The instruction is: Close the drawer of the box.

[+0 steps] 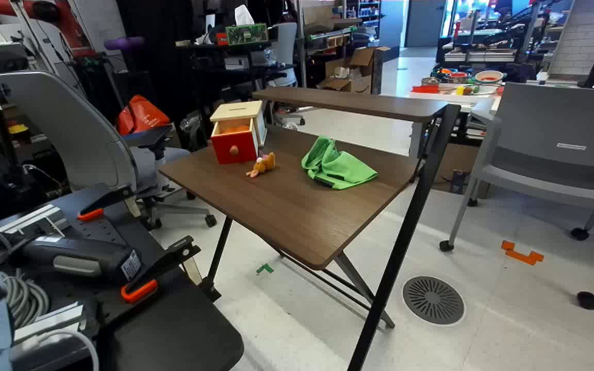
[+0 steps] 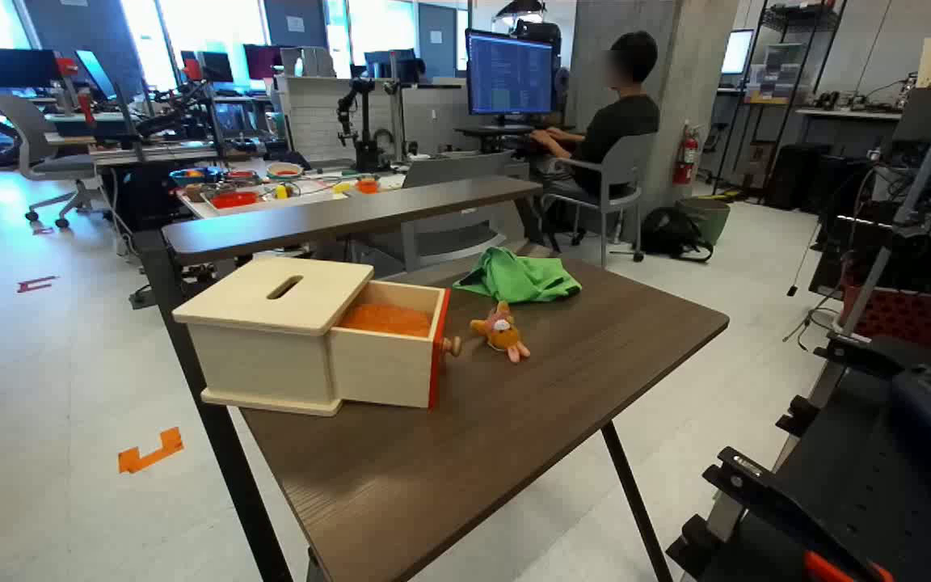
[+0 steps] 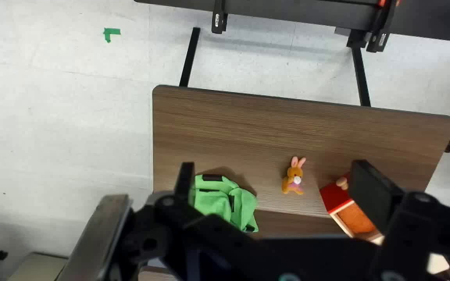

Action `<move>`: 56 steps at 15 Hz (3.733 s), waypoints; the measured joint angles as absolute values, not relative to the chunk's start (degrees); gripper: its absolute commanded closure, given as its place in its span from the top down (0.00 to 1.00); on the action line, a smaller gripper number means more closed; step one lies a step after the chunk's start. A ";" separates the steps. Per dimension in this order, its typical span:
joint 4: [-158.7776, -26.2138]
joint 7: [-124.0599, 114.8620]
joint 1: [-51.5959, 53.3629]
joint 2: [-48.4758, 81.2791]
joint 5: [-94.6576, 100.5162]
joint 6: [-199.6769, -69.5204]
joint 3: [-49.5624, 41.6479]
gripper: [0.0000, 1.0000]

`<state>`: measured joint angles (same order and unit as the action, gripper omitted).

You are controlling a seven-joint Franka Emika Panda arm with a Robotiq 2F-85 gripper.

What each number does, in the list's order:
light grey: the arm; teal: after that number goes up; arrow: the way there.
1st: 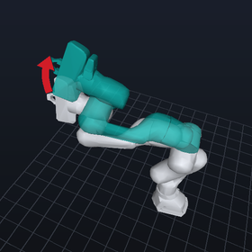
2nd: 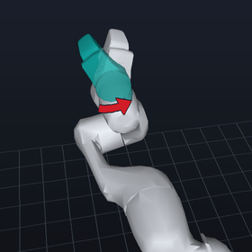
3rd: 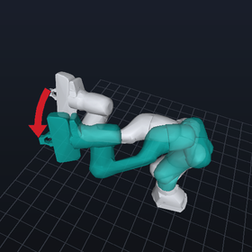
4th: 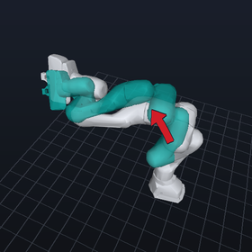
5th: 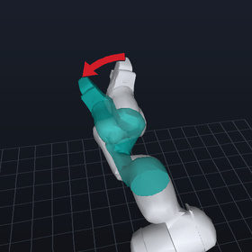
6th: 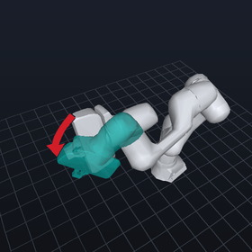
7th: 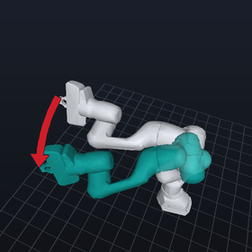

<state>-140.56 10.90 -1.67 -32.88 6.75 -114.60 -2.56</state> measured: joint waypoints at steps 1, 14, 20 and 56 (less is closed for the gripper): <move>-140.54 10.90 -1.67 -32.88 6.75 -114.60 -2.56 1.00; -140.53 10.90 -1.67 -32.88 6.75 -114.60 -2.56 1.00; -140.53 10.90 -1.67 -32.88 6.75 -114.60 -2.56 1.00; -141.78 20.14 2.48 -23.70 5.42 -129.99 -3.01 1.00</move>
